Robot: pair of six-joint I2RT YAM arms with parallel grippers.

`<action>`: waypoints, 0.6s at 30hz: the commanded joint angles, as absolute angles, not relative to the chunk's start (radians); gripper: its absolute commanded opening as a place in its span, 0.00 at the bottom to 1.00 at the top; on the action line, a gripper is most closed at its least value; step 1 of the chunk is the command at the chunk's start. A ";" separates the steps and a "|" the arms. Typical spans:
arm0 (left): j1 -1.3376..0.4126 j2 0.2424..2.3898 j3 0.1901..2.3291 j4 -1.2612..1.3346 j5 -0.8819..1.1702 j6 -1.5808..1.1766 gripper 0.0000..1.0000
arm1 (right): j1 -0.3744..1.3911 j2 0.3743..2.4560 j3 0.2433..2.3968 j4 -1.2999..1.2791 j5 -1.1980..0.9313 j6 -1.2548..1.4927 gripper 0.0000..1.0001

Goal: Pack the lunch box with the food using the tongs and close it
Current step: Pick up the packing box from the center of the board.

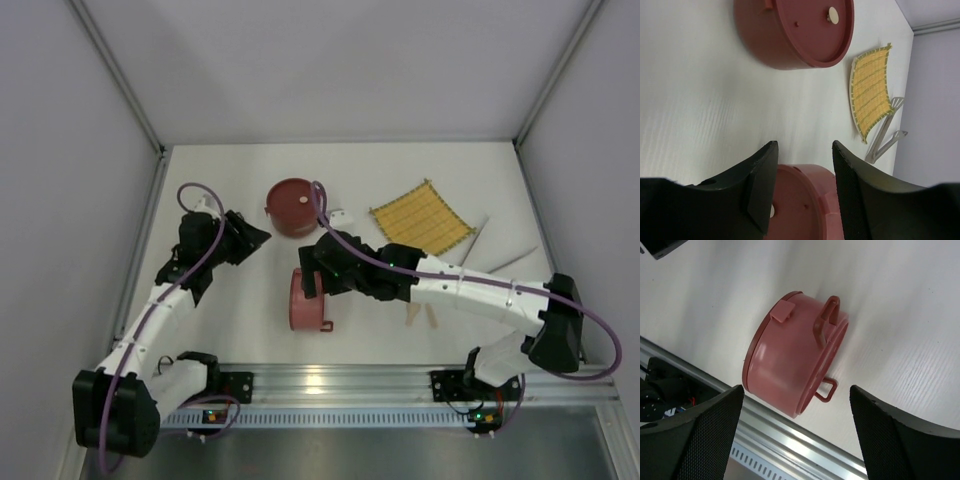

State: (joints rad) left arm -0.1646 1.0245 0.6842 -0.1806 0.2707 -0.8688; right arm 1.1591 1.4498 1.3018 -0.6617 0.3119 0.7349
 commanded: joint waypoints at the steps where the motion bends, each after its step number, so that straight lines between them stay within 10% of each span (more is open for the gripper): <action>1: -0.167 0.983 0.640 -0.204 0.267 -0.874 0.53 | 1.201 1.483 1.341 -0.712 0.436 0.840 0.86; 18: -0.167 0.922 0.609 -0.207 0.293 -0.870 0.51 | 1.321 1.658 1.466 -0.796 0.601 1.080 0.99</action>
State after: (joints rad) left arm -0.1646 0.9482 0.6003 -0.2089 0.2764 -0.8795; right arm 1.3010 1.6257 1.4242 -0.7338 0.5312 1.0077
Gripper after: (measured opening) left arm 0.511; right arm 0.993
